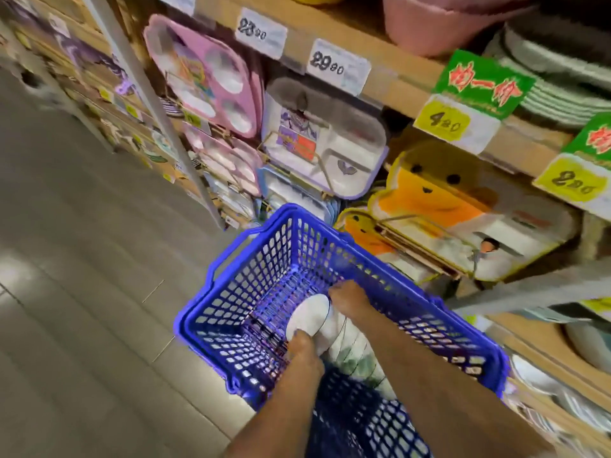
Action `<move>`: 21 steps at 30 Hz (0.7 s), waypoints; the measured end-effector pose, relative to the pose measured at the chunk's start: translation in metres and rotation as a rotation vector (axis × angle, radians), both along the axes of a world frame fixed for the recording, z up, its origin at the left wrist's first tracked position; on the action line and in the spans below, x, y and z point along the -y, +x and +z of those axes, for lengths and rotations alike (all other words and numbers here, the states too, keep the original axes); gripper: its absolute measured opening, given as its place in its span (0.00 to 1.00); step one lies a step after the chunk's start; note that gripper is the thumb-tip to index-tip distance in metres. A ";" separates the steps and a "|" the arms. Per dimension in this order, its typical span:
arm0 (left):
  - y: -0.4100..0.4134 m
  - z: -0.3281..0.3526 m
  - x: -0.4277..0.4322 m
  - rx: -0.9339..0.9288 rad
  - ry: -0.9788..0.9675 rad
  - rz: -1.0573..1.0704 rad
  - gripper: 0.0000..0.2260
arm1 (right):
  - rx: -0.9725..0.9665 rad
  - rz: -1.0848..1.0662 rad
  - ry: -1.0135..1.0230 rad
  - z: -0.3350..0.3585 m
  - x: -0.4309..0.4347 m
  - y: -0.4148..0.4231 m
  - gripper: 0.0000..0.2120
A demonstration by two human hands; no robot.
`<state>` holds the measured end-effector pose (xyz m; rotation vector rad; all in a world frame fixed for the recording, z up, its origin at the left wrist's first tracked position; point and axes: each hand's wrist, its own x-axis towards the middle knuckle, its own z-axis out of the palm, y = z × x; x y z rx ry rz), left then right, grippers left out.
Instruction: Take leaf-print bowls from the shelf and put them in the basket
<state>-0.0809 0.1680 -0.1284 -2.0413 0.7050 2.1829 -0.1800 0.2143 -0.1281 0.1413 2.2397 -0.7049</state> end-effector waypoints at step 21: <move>-0.025 -0.104 0.016 0.187 -0.302 0.069 0.26 | 0.117 0.156 0.179 -0.098 0.038 -0.024 0.18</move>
